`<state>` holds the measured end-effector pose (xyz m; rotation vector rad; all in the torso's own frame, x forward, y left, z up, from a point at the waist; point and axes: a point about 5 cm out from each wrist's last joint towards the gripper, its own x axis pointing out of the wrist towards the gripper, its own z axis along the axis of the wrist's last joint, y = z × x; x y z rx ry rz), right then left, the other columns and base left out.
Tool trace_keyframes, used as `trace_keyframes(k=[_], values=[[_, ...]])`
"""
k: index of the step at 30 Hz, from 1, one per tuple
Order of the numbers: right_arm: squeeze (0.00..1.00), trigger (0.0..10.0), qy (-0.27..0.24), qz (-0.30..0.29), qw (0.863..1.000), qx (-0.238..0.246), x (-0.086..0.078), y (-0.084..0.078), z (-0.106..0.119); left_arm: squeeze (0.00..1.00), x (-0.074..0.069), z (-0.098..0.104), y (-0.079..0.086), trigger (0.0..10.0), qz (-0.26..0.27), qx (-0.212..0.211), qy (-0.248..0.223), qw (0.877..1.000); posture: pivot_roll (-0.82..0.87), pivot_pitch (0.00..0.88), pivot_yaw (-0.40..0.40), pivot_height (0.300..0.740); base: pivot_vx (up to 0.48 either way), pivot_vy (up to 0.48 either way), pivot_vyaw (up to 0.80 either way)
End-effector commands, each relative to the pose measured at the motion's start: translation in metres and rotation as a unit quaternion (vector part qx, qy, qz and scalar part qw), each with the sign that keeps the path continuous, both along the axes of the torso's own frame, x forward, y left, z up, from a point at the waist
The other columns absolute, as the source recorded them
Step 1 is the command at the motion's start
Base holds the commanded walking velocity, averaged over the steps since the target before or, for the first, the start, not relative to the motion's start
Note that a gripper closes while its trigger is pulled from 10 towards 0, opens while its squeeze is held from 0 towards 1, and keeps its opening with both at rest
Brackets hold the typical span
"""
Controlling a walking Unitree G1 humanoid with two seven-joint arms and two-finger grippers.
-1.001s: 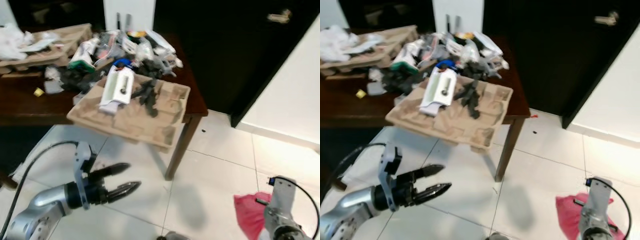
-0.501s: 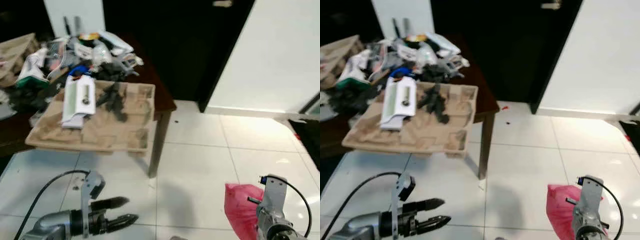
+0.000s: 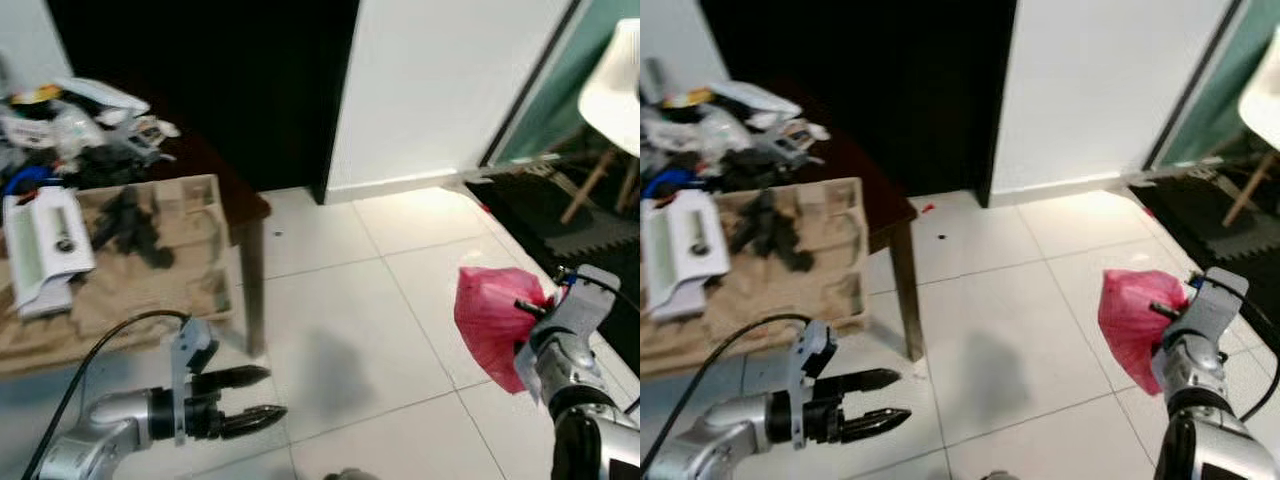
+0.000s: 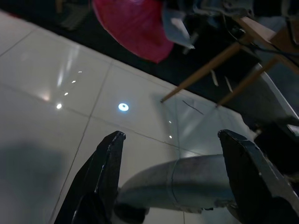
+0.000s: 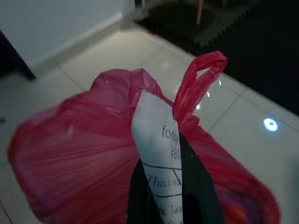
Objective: Picking trash to rubbish bin
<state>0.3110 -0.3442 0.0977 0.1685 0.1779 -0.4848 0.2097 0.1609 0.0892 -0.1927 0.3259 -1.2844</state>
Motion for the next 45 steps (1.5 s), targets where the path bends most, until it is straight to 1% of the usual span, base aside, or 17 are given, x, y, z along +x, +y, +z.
trace_keyframes(k=[1,3,5,9,11,16,18,21,24,27,31,33,35,39,40,43,45], values=[[0.00,10.0,-0.043,0.020,0.999,-0.009,0.004,-0.009,0.020,0.00,0.000,0.006,-0.004,10.0,-0.016,0.004,-0.019,1.000,0.08,0.098,-0.031,0.740,0.000,0.000,-0.77],[0.00,10.0,-0.068,0.057,0.996,-0.028,0.008,-0.015,0.040,0.00,0.003,0.017,-0.010,10.0,-0.031,0.002,-0.042,0.999,0.07,0.099,-0.032,0.740,0.000,0.000,-0.77],[0.00,10.0,-0.069,0.061,0.995,-0.032,0.009,-0.016,0.042,0.00,0.004,0.018,-0.011,10.0,-0.033,0.002,-0.045,0.998,0.07,0.100,-0.032,0.740,0.000,0.000,-0.77],[0.00,10.0,-0.046,0.055,0.996,-0.051,0.008,-0.015,0.037,0.00,0.008,0.023,-0.018,10.0,-0.043,0.004,-0.065,0.997,0.06,0.109,-0.035,0.740,0.000,0.000,-0.77],[0.00,10.0,-0.066,0.064,0.995,-0.031,0.009,-0.010,0.037,0.00,0.012,0.031,-0.023,10.0,-0.047,-0.004,-0.080,0.996,0.06,0.112,-0.031,0.740,0.000,0.000,-0.77],[0.00,10.0,-0.083,0.078,0.993,-0.021,0.012,-0.006,0.039,0.00,0.013,0.034,-0.024,10.0,-0.050,-0.008,-0.086,0.995,0.05,0.114,-0.029,0.740,0.000,0.000,-0.77],[0.00,10.0,-0.110,0.103,0.988,-0.015,0.017,0.000,0.046,0.00,0.015,0.038,-0.026,10.0,-0.050,-0.009,-0.094,0.994,0.05,0.114,-0.022,0.740,0.000,0.000,-0.77],[0.00,10.0,-0.162,0.146,0.976,0.002,0.025,0.008,0.062,0.00,0.020,0.045,-0.029,10.0,-0.051,-0.012,-0.112,0.992,0.04,0.113,-0.019,0.740,0.000,0.000,-0.77],[0.00,10.0,-0.170,0.156,0.973,0.004,0.027,0.011,0.065,0.00,0.021,0.046,-0.029,10.0,-0.051,-0.010,-0.117,0.992,0.04,0.113,-0.016,0.740,0.000,0.000,-0.77],[0.00,10.0,-0.187,0.204,0.961,-0.001,0.031,0.021,0.073,0.00,0.026,0.051,-0.029,10.0,-0.048,-0.004,-0.132,0.990,0.03,0.110,-0.014,0.740,0.000,0.000,-0.77],[0.00,10.0,-0.193,0.214,0.957,-0.004,0.032,0.023,0.076,0.00,0.029,0.054,-0.028,10.0,-0.043,-0.001,-0.141,0.989,0.03,0.109,-0.013,0.740,0.000,0.000,-0.77],[0.00,10.0,-0.206,0.232,0.951,-0.001,0.034,0.028,0.080,0.00,0.032,0.057,-0.027,10.0,-0.039,-0.002,-0.150,0.988,0.02,0.108,-0.010,0.740,0.000,0.000,-0.77],[0.00,10.0,-0.206,0.232,0.951,-0.001,0.034,0.028,0.080,0.00,0.032,0.057,-0.027,10.0,-0.039,-0.002,-0.150,0.988,0.02,0.108,-0.010,0.740,0.000,0.000,-0.77],[0.00,10.0,-0.246,0.307,0.919,0.008,0.036,0.050,0.092,0.00,0.036,0.062,-0.029,10.0,-0.036,-0.004,-0.163,0.986,0.02,0.107,-0.006,0.740,0.000,0.000,-0.77],[0.00,10.0,-0.246,0.307,0.919,0.008,0.036,0.050,0.092,0.00,0.036,0.062,-0.029,10.0,-0.036,-0.004,-0.163,0.986,0.02,0.107,-0.006,0.740,0.000,0.000,-0.77],[0.00,10.0,-0.265,0.340,0.902,0.012,0.036,0.060,0.100,0.00,0.038,0.065,-0.031,10.0,-0.036,-0.005,-0.171,0.985,0.01,0.104,0.002,0.740,0.000,0.000,-0.77],[0.00,10.0,-0.270,0.347,0.898,0.011,0.035,0.062,0.103,0.00,0.039,0.066,-0.032,10.0,-0.037,-0.007,-0.175,0.984,0.01,0.103,0.004,0.740,0.000,0.000,-0.77]])
